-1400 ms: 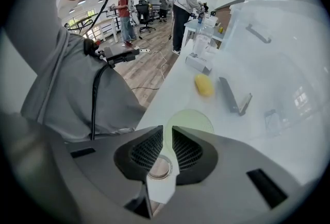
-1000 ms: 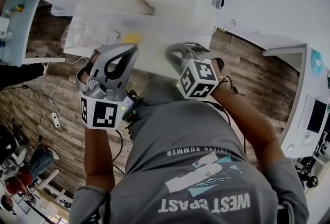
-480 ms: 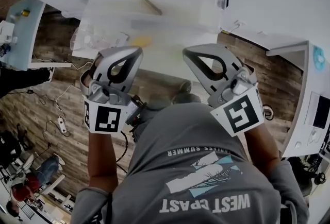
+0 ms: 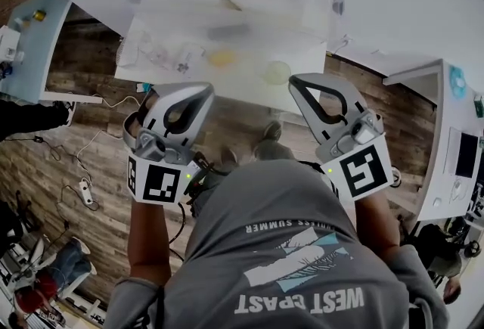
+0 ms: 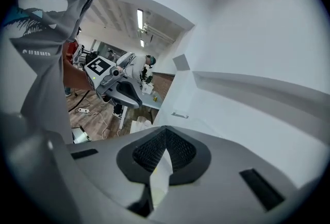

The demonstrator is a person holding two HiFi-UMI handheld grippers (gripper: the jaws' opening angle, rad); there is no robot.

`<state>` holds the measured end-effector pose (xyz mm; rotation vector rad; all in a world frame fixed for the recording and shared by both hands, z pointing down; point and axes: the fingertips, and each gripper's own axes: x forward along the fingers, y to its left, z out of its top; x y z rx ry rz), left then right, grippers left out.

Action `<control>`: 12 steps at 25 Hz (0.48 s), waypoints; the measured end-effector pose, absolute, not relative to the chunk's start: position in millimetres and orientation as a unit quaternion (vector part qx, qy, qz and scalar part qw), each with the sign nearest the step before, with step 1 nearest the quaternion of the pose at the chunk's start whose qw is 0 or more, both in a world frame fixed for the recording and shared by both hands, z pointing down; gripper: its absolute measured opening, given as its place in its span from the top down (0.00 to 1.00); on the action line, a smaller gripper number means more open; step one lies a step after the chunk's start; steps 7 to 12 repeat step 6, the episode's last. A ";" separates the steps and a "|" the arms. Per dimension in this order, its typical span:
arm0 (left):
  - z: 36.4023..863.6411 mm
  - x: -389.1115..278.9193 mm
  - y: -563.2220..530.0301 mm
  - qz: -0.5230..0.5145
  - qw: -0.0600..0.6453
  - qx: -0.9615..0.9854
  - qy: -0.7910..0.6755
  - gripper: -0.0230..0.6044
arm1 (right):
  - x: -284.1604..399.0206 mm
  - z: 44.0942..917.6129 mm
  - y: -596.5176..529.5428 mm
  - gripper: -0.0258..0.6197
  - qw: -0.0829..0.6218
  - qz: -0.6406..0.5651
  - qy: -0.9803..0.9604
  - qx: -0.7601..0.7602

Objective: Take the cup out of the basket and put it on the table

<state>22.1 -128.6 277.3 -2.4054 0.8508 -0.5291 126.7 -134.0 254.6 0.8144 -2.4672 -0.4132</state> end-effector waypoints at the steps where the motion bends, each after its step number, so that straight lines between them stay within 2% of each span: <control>1: 278.7 15.2 -123.4 -0.193 0.261 -0.892 0.315 0.95 | 120.5 255.0 -128.6 0.94 0.256 -0.152 -0.906 0.300; 6: 287.9 -13.9 -96.9 -0.191 0.246 -0.899 0.307 0.95 | 95.6 263.4 -102.3 0.94 0.273 -0.135 -0.902 0.305; 12: 287.9 -13.9 -96.9 -0.191 0.246 -0.899 0.307 0.95 | 95.6 263.4 -102.3 0.94 0.273 -0.135 -0.902 0.305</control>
